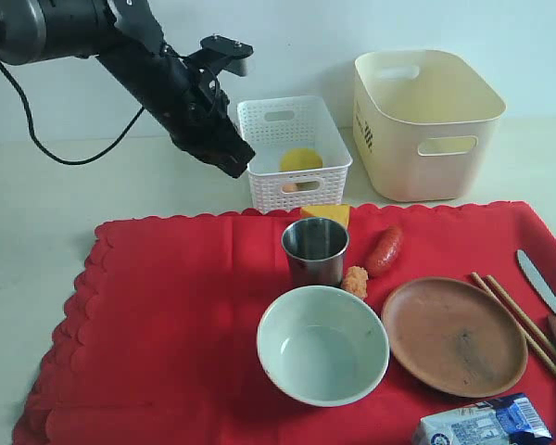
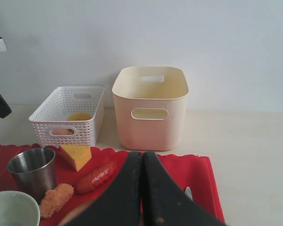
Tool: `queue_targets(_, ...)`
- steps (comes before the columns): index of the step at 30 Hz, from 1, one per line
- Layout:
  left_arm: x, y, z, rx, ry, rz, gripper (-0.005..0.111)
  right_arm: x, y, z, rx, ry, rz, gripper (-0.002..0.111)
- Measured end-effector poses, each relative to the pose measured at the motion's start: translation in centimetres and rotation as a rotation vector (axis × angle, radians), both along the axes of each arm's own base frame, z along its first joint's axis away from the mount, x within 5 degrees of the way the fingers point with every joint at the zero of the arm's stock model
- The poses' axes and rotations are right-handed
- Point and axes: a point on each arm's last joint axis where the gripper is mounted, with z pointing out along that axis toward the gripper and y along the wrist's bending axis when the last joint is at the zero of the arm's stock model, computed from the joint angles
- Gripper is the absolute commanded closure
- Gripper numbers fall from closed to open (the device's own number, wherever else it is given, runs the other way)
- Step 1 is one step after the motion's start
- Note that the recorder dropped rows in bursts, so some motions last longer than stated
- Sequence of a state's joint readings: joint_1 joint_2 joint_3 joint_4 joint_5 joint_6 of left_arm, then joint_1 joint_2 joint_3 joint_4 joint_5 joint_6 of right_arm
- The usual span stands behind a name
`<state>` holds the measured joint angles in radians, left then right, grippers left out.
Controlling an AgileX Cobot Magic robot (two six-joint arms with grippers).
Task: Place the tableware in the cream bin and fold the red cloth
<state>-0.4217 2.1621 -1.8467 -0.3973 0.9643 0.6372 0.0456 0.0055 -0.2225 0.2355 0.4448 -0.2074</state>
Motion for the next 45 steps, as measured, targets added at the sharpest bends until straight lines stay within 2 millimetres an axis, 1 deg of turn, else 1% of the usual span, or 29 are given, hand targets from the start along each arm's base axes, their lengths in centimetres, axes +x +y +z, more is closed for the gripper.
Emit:
queue_targets(3,-0.3,0.5,1.1,0.012,0.007,0.055,0.107,0.0,0.0,0.0,0.0,0.0,0.0,0.108)
queue_targets(6,-1.1,1.0,2.2,0.019,0.003,0.073,0.107,0.0,0.0,0.0,0.0,0.0,0.0,0.108)
queue_targets(14,-4.0,2.3,5.5,0.005,-0.019,0.09,0.107,0.0,0.0,0.0,0.001,0.0,0.0,0.108)
queue_targets(20,-7.1,3.8,8.0,-0.026,-0.056,0.13,0.107,0.0,0.0,0.0,0.001,0.0,0.0,0.108)
queue_targets(24,-9.8,5.1,9.3,-0.047,-0.094,0.148,0.107,0.0,0.0,0.0,0.001,0.0,0.0,0.108)
queue_targets(28,-13.0,6.6,10.8,-0.07,-0.142,0.159,0.107,0.0,0.0,0.0,0.001,0.0,0.0,0.108)
queue_targets(30,-14.5,7.3,11.1,-0.079,-0.157,0.165,0.107,0.0,0.0,0.0,0.001,0.0,0.0,0.108)
queue_targets(31,-16.2,8.1,11.8,-0.096,-0.188,0.171,0.107,0.0,0.0,0.0,0.001,0.0,0.0,0.108)
queue_targets(32,-16.9,8.4,12.1,-0.103,-0.201,0.173,0.107,0.0,0.0,0.0,0.001,0.0,0.0,0.108)
queue_targets(33,-18.6,9.2,12.7,-0.124,-0.241,0.179,0.107,0.0,0.0,0.0,0.001,0.0,0.0,0.108)
queue_targets(34,-19.5,9.6,13.2,-0.138,-0.269,0.183,0.107,0.0,0.0,0.0,0.001,0.0,0.0,0.108)
queue_targets(35,-21.2,10.5,13.8,-0.163,-0.321,0.191,0.107,0.0,0.0,0.0,0.001,0.0,0.0,0.108)
queue_targets(36,-22.0,10.8,13.8,-0.173,-0.337,0.197,0.107,0.0,0.0,0.0,0.001,0.0,0.0,0.108)
queue_targets(37,-23.8,11.7,14.2,-0.203,-0.389,0.21,0.107,0.0,0.0,0.0,0.001,0.0,0.0,0.108)
queue_targets(38,-24.5,12.1,14.3,-0.218,-0.409,0.217,0.107,0.0,0.0,0.0,0.001,0.0,0.0,0.108)
queue_targets(39,-26.5,13.0,14.6,-0.254,-0.46,0.235,0.107,0.0,0.0,0.0,0.001,0.0,0.0,0.108)
queue_targets(41,-29.4,14.4,14.9,-0.312,-0.536,0.254,0.107,0.0,0.0,0.0,0.001,0.0,0.0,0.108)
queue_targets(44,-33.4,16.4,14.4,-0.375,-0.631,0.279,0.107,0.0,0.0,0.0,0.001,0.0,0.0,0.108)
queue_targets(45,-34.3,16.9,14.0,-0.381,-0.65,0.291,0.107,0.0,0.0,0.0,0.001,0.0,0.0,0.108)
